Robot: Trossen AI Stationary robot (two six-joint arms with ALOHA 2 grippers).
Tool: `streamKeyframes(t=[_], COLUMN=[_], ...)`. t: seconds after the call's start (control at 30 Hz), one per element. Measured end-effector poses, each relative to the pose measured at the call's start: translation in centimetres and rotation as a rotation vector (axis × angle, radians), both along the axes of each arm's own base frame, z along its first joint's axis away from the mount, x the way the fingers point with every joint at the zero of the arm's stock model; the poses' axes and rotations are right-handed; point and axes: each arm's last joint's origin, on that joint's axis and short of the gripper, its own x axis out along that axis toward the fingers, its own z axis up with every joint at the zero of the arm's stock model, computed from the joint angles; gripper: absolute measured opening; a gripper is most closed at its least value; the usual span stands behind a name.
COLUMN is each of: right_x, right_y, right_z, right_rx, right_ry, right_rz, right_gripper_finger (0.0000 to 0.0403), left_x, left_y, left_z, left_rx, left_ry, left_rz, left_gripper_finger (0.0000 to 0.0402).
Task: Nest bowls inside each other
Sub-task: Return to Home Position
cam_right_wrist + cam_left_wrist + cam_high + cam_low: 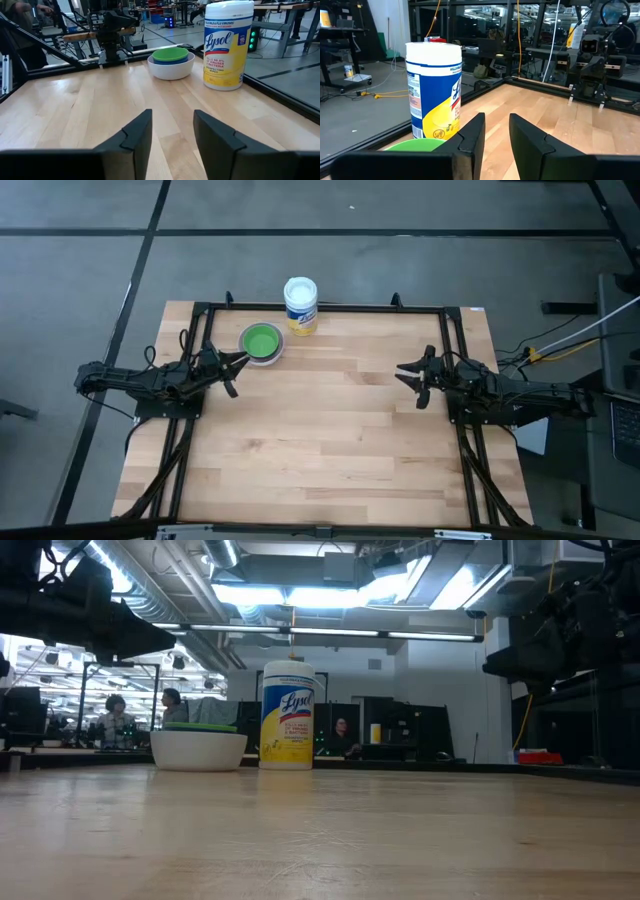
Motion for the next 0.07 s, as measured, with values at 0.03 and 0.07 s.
streamKeyframes(t=[0.03, 0.07], right_x=[0.0, 0.0], right_y=[0.0, 0.0], right_z=[0.0, 0.0], right_rx=[0.0, 0.0], right_ry=[0.0, 0.0], right_rz=[0.0, 0.0], right_gripper_finger=[0.0148, 0.0149], left_x=[0.0, 0.0], left_y=[0.0, 0.0], left_z=[0.0, 0.0], left_rx=[0.0, 0.0], left_ry=[0.0, 0.0], left_rz=[0.0, 0.0], left_gripper_finger=[0.0085, 0.0086])
